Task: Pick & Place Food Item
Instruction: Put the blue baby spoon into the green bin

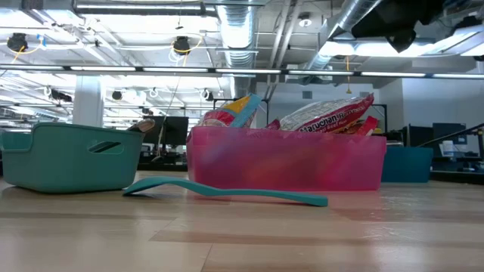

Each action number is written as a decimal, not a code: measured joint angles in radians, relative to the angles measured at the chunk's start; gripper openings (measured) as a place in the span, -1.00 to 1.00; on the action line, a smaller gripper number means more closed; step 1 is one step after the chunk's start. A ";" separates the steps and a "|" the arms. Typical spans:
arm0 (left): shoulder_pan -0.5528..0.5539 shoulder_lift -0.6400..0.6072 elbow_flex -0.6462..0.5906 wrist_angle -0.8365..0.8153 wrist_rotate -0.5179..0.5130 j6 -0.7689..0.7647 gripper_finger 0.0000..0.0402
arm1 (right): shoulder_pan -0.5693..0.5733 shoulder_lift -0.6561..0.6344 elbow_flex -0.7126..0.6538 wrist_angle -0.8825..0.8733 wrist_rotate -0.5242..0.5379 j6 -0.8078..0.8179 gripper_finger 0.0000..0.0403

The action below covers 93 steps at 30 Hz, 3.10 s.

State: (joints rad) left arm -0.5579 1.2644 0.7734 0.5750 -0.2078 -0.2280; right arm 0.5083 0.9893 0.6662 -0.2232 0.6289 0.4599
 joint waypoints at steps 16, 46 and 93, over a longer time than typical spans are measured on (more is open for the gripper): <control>-0.014 0.212 0.181 -0.263 -0.080 -0.088 -1.00 | 0.000 -0.002 0.000 0.000 0.000 -0.026 -1.00; -0.120 0.269 0.259 -0.404 -0.256 -0.146 -1.00 | -0.009 -0.002 0.000 0.000 0.053 -0.026 -1.00; -0.013 0.479 0.459 -0.606 -0.162 -0.123 -1.00 | -0.066 -0.002 0.000 0.000 0.051 -0.026 -1.00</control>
State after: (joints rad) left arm -0.5713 1.7432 1.2327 -0.0305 -0.3703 -0.3510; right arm 0.4419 0.9874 0.6662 -0.2230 0.6804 0.4343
